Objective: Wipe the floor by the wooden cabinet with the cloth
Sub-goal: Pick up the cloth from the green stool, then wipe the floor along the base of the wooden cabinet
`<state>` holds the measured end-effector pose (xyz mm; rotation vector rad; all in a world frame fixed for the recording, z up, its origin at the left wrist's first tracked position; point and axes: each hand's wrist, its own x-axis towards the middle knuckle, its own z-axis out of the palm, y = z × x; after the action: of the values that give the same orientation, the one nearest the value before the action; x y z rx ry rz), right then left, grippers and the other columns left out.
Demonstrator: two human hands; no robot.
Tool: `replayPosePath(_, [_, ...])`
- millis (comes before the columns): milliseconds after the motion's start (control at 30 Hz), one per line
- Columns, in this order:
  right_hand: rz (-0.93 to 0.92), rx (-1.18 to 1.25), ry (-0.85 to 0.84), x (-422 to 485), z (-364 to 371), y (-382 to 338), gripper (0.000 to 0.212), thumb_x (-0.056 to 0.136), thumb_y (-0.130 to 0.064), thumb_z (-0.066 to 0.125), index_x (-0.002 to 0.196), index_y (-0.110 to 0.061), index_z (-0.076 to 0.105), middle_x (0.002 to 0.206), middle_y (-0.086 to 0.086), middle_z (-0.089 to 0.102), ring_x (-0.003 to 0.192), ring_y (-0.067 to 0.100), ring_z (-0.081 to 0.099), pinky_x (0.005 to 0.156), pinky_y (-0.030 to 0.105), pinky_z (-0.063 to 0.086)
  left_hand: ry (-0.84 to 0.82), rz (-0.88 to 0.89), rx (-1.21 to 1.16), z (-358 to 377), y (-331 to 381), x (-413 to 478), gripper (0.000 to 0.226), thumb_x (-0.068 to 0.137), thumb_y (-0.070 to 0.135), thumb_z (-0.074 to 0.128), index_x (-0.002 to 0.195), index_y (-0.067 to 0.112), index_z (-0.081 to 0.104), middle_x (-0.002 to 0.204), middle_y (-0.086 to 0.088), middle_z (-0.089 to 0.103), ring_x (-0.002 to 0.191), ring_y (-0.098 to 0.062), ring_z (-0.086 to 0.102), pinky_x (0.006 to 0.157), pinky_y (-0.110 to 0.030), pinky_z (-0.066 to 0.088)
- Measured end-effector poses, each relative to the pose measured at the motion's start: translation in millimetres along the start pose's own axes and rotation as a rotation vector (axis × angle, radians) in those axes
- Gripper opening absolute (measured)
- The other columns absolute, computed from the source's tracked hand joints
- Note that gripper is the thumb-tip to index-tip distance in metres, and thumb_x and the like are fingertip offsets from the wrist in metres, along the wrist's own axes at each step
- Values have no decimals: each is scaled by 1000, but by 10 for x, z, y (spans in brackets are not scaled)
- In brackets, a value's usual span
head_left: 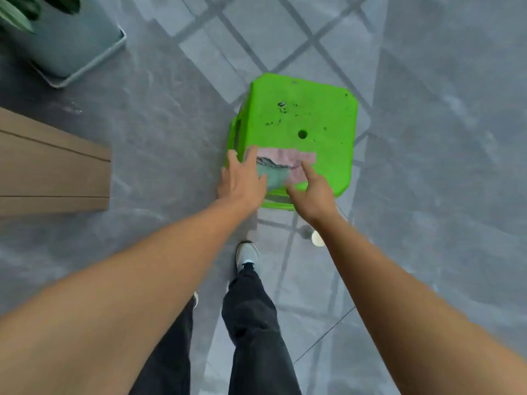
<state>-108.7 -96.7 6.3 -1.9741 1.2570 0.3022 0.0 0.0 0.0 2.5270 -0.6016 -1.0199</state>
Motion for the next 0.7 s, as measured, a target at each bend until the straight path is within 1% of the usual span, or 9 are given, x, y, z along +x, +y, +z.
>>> replayPosePath(67, [-41,102,116,369,208,6,70,86,-29,63,148,-20,32,145,23,41,135,31,39,110,35,30,43,-1,-127,189,-105,422,64,91,39,57,151,35,35,155,-13,29,131,-39,49,106,-46,44])
replayPosePath(133, [-47,137,213,597,430,-8,63,87,-32,63,145,-25,39,140,19,41,131,27,42,112,36,29,55,17,-270,360,-313,671,56,89,33,63,143,30,51,143,-12,42,127,-33,52,107,-34,43])
replayPosePath(200, [-49,79,297,705,665,19,44,86,-29,63,130,-27,57,133,16,43,123,29,45,109,34,30,117,62,-423,507,-498,764,40,82,19,67,121,24,67,121,-10,52,112,-27,58,93,-17,44])
replayPosePath(233, [-58,52,346,719,761,31,36,85,-26,64,121,-25,63,129,16,44,119,29,46,104,31,32,135,81,-511,555,-603,777,34,78,12,67,109,23,70,114,-10,57,105,-25,61,86,-16,46])
replayPosePath(333, [-166,47,438,674,1046,-77,26,81,-15,63,107,-19,68,107,11,48,98,25,52,87,20,37,109,26,-832,597,-976,734,28,72,6,62,81,32,64,93,-17,71,80,-22,63,71,-38,54])
replayPosePath(367, [-255,44,431,636,1174,-163,25,80,-13,64,104,-18,69,102,9,48,94,22,52,84,16,37,135,-21,-923,597,-1157,712,26,72,5,63,77,31,62,84,-16,70,72,-18,59,64,-38,52])
replayPosePath(467, [-544,34,270,488,1760,-462,27,76,-9,67,100,-19,69,102,5,49,93,7,46,85,1,32,253,-238,-1141,616,-1857,642,25,77,4,71,73,26,60,72,-3,62,61,-9,51,53,-25,45])
replayPosePath(533, [-695,18,87,487,2315,-644,31,74,-4,66,101,-19,70,104,2,46,93,4,43,86,0,32,341,-390,-1259,652,-2424,644,25,81,1,71,76,22,59,76,-4,62,63,-8,54,50,-19,48])
replayPosePath(700, [-745,-182,-367,1051,3954,-985,36,77,-2,58,107,-19,70,110,13,53,103,29,53,92,34,45,590,-627,-1278,947,-3961,922,27,83,-5,63,76,20,55,82,-15,60,75,-22,53,62,-31,43])
